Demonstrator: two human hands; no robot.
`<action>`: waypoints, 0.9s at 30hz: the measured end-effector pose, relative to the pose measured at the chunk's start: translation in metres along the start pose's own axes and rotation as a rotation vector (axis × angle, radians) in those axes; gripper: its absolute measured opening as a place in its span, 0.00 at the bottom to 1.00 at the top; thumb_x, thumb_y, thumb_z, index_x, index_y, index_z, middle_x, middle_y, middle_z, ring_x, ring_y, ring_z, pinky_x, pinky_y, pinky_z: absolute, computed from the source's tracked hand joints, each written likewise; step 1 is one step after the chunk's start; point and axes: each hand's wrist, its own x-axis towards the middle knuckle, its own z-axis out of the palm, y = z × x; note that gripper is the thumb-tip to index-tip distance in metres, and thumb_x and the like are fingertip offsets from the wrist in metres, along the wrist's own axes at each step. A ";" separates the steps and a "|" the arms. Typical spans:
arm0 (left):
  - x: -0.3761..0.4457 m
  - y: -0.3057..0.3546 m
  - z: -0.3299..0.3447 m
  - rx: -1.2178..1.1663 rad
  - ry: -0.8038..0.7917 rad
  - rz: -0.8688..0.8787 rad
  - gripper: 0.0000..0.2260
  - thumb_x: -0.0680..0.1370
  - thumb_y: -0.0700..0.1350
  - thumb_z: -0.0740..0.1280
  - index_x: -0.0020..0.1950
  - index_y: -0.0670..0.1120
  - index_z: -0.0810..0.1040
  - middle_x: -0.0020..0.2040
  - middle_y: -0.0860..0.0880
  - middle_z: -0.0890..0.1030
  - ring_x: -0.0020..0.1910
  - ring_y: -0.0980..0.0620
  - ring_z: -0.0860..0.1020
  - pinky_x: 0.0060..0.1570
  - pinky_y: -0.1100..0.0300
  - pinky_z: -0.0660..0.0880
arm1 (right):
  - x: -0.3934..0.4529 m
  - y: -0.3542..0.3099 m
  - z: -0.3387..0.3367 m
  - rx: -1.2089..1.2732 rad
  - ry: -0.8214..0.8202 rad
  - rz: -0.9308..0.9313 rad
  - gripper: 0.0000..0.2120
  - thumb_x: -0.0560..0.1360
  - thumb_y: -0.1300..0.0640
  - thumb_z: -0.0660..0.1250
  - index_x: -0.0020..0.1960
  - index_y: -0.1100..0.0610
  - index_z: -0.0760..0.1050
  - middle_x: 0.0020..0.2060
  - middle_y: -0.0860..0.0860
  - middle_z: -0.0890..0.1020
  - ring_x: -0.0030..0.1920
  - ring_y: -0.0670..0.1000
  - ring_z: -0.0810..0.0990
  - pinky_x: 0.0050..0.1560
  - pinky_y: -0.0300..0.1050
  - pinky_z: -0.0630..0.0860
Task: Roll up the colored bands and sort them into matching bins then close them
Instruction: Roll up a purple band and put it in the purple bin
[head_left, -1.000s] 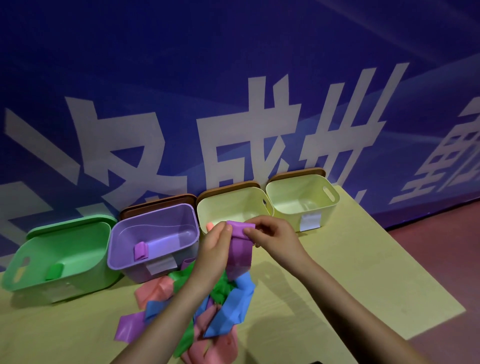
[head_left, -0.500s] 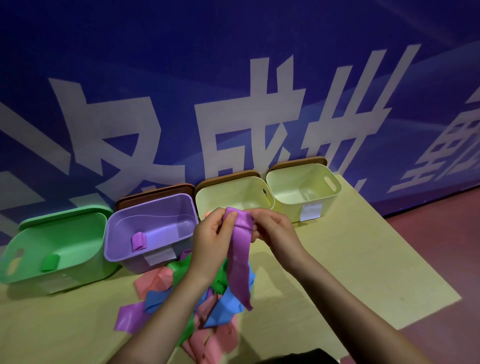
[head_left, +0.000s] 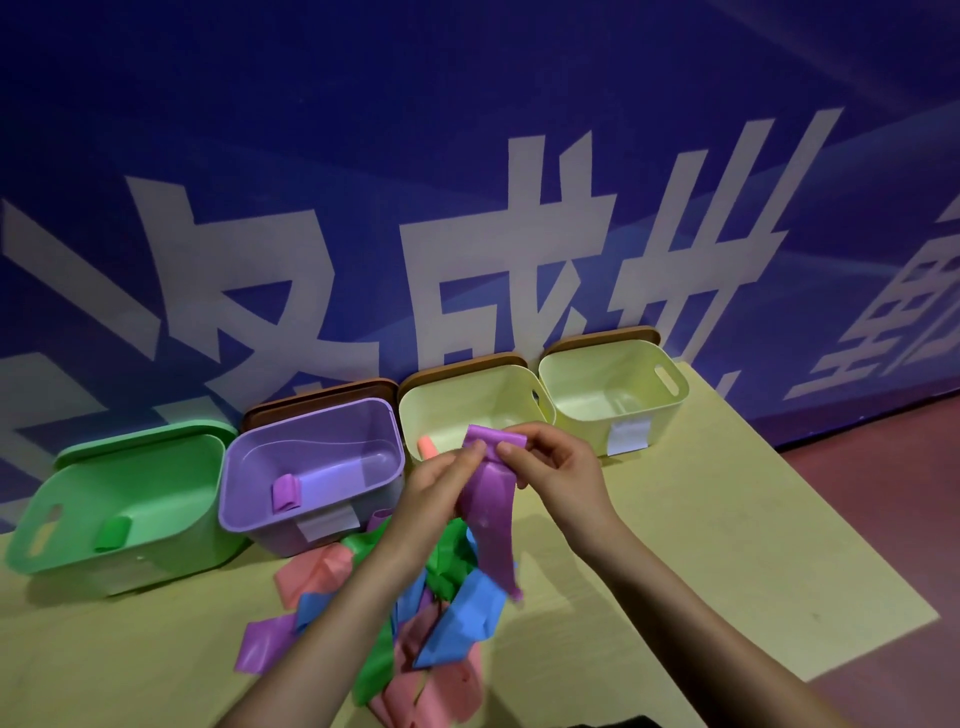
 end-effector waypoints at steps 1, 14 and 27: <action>0.000 -0.001 0.000 0.054 -0.016 -0.006 0.13 0.78 0.52 0.62 0.40 0.52 0.85 0.41 0.45 0.83 0.43 0.45 0.78 0.45 0.53 0.73 | 0.001 0.000 0.000 0.010 0.009 0.003 0.02 0.74 0.69 0.68 0.45 0.66 0.79 0.26 0.44 0.78 0.28 0.41 0.74 0.31 0.33 0.70; 0.004 0.001 0.008 -0.255 0.048 -0.061 0.18 0.81 0.50 0.54 0.48 0.43 0.80 0.42 0.45 0.83 0.41 0.52 0.80 0.40 0.60 0.75 | 0.010 0.006 -0.012 -0.583 -0.018 -0.598 0.09 0.71 0.66 0.71 0.51 0.59 0.83 0.38 0.50 0.79 0.38 0.43 0.75 0.40 0.34 0.73; 0.012 -0.009 0.015 -0.047 0.013 0.035 0.08 0.80 0.45 0.62 0.51 0.50 0.82 0.51 0.44 0.84 0.54 0.43 0.80 0.58 0.48 0.71 | 0.008 -0.014 -0.035 -0.278 -0.210 -0.143 0.15 0.76 0.60 0.68 0.61 0.50 0.77 0.48 0.50 0.79 0.49 0.43 0.78 0.49 0.35 0.74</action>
